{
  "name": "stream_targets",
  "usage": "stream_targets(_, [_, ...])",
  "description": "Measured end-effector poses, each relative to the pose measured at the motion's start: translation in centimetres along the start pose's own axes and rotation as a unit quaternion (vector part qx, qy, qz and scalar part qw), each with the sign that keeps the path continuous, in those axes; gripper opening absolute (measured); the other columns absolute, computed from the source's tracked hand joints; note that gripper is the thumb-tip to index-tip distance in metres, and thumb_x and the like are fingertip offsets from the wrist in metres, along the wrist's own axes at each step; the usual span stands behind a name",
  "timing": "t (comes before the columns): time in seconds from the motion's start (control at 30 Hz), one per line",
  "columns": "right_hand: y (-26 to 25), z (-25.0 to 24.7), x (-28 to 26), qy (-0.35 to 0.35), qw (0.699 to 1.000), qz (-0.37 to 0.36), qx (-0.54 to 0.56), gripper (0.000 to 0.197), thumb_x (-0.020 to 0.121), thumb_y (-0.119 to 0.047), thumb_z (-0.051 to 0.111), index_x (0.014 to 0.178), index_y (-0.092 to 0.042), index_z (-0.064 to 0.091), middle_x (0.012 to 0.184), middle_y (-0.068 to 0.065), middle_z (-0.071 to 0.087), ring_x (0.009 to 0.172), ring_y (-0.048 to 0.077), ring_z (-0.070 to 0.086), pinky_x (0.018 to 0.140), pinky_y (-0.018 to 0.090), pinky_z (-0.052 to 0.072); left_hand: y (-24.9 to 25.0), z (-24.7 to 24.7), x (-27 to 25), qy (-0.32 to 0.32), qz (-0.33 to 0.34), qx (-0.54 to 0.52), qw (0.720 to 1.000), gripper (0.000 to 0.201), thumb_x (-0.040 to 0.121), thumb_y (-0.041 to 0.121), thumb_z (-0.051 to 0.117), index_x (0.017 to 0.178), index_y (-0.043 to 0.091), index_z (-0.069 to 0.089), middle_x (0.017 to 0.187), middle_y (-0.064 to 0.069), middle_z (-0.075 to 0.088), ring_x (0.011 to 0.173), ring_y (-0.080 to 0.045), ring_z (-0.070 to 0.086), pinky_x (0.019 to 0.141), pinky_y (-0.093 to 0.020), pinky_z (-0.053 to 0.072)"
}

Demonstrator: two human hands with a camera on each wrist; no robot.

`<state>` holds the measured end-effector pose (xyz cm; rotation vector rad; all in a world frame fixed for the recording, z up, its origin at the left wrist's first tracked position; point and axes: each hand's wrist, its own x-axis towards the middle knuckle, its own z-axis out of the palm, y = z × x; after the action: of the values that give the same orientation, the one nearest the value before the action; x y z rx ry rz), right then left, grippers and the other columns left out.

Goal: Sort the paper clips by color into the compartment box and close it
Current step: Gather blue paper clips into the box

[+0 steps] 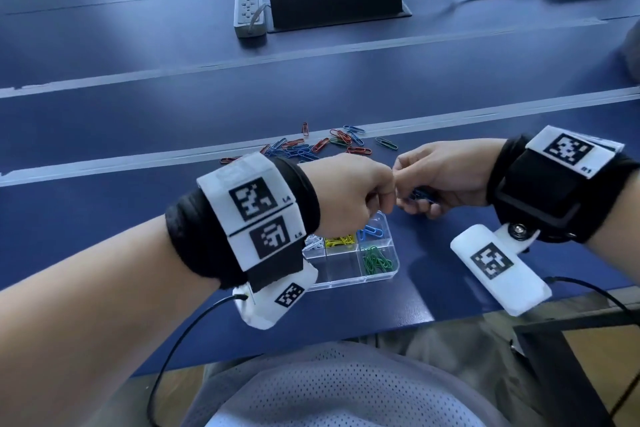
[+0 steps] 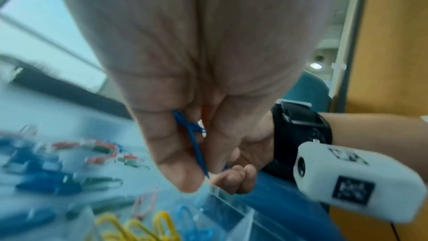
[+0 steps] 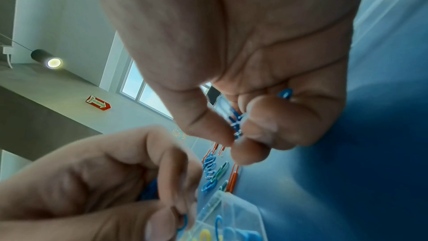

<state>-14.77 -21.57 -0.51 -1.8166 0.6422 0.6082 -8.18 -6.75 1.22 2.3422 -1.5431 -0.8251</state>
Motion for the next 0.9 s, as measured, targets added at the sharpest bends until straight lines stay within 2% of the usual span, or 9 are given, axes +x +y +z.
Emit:
stream_targets(0.13, [0.2,-0.6,-0.3,-0.017,1.0,0.015,-0.01,0.02,0.084,0.007,0.044,0.091,-0.009,0.056,0.06,0.011,0.055,0.04,0.015,0.042,0.039,0.02,0.038,0.3,0.3,0.2,0.005,0.038,0.053,0.998,0.032,0.08,0.001,0.047,0.094,0.024,0.066,0.089,0.008,0.06,0.082,-0.01,0.051,0.077,-0.019,0.043])
stream_targets(0.3, [0.4,-0.7,-0.5,-0.032,0.999,0.026,0.005,0.027,0.086,0.012,0.041,0.078,-0.005,0.061,0.069,0.012,0.055,0.052,0.019,0.052,0.043,0.021,0.049,0.8,0.6,0.4,-0.009,0.062,0.107,0.992,0.035,0.078,0.001,0.048,0.095,0.024,0.068,0.088,0.008,0.055,0.088,-0.015,0.054,0.085,-0.029,0.048])
stream_targets(0.37, [0.6,-0.6,-0.6,-0.032,0.999,0.024,0.013,0.026,0.085,0.014,0.043,0.077,-0.003,0.061,0.07,0.014,0.057,0.054,0.021,0.054,0.047,0.023,0.053,0.8,0.6,0.3,-0.011,0.069,0.115,0.991,0.035,0.078,0.001,0.048,0.098,0.024,0.067,0.092,0.006,0.056,0.088,-0.014,0.052,0.085,-0.029,0.047])
stream_targets(0.43, [0.7,-0.4,-0.6,-0.04,0.999,0.021,0.02,0.023,0.085,0.014,0.044,0.082,0.001,0.062,0.072,0.015,0.058,0.057,0.022,0.056,0.053,0.024,0.056,0.8,0.6,0.2,-0.009,0.072,0.109,0.991,0.038,0.078,0.001,0.047,0.101,0.024,0.066,0.098,0.004,0.061,0.086,-0.011,0.049,0.085,-0.028,0.047])
stream_targets(0.53, [0.4,0.0,-0.9,-0.054,0.998,0.012,0.019,0.019,0.085,0.014,0.047,0.085,0.001,0.061,0.068,0.013,0.055,0.058,0.02,0.054,0.054,0.024,0.056,0.8,0.3,-0.1,-0.002,0.072,0.091,0.993,0.044,0.076,-0.001,0.044,0.106,0.024,0.063,0.102,0.005,0.062,0.086,-0.01,0.048,0.085,-0.028,0.047])
stream_targets(0.7, [-0.7,0.5,-1.3,-0.049,0.999,-0.021,-0.001,0.016,0.084,0.015,0.05,0.089,0.003,0.059,0.069,0.013,0.049,0.058,0.02,0.052,0.054,0.021,0.055,0.2,-0.3,-0.8,0.038,0.072,0.054,0.995,0.046,0.077,-0.003,0.042,0.102,0.027,0.065,0.094,0.012,0.058,0.09,-0.009,0.054,0.083,-0.022,0.045])
stream_targets(0.8, [-1.6,0.7,-1.3,-0.048,0.998,-0.035,-0.018,0.015,0.084,0.015,0.052,0.09,0.004,0.06,0.068,0.013,0.051,0.057,0.017,0.053,0.056,0.02,0.055,-0.3,-0.6,-1.2,0.056,0.061,0.007,0.997,0.044,0.076,-0.005,0.043,0.096,0.025,0.068,0.093,0.009,0.064,0.09,-0.009,0.062,0.082,-0.023,0.049])
stream_targets(0.9, [-2.4,0.9,-1.3,-0.055,0.997,-0.035,-0.041,0.016,0.085,0.015,0.051,0.085,0.003,0.061,0.067,0.01,0.056,0.057,0.014,0.056,0.062,0.021,0.056,-1.0,-0.4,-1.4,0.069,0.049,-0.054,0.995,0.043,0.074,-0.008,0.044,0.09,0.022,0.07,0.08,0.012,0.065,0.087,-0.006,0.066,0.079,-0.022,0.051])
